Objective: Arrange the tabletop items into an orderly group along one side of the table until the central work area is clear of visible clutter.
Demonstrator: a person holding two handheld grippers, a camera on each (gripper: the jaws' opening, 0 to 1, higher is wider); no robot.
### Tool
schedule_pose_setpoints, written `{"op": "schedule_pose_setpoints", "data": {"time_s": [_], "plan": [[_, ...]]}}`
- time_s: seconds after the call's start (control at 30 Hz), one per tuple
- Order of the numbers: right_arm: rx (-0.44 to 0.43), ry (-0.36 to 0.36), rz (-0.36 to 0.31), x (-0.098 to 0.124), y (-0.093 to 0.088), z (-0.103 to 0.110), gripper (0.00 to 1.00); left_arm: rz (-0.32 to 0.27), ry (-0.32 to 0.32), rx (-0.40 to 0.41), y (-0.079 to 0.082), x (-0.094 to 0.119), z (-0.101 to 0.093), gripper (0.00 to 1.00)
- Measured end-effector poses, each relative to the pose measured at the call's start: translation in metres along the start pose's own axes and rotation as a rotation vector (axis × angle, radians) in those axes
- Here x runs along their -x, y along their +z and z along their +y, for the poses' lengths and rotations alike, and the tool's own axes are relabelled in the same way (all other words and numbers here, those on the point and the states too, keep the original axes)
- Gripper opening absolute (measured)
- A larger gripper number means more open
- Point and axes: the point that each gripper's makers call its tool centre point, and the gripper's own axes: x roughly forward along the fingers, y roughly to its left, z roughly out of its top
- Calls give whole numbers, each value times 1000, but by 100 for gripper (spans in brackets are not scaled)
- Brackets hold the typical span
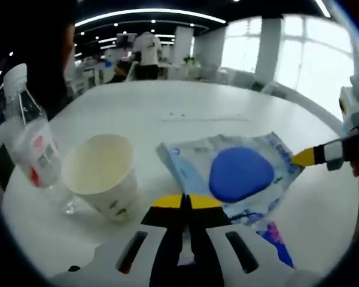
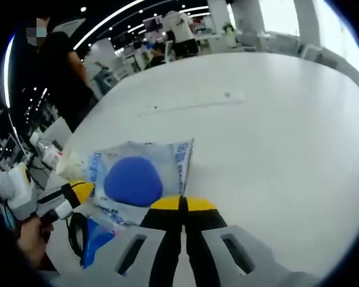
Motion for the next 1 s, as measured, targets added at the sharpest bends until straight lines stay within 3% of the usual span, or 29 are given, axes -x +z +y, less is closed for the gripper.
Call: {"op": "schedule_pose_setpoints", "data": {"time_s": [0.17,0.2,0.33,0.7,0.8,1.0], "plan": [[-25,7,28,-5,-10,-1,1,39,2,28,-11,-7,5,0],[-24,5,29,-6,-12,-2,1,15,-3,45,-8,-7,5,0],[-38,16,9,-9,-16,-4,1,12,-7,32,-8,-8,6,0],[42,45,-46,-18,-17,-6,4,11,13,18,-12,-9,10,3],[37,55,-53,-18,-19,-6,10,15,16,29,-11,-8,11,5],[-50,74,-184,-4,-1,0,34,27,1,25,-12,2,7,14]]}}
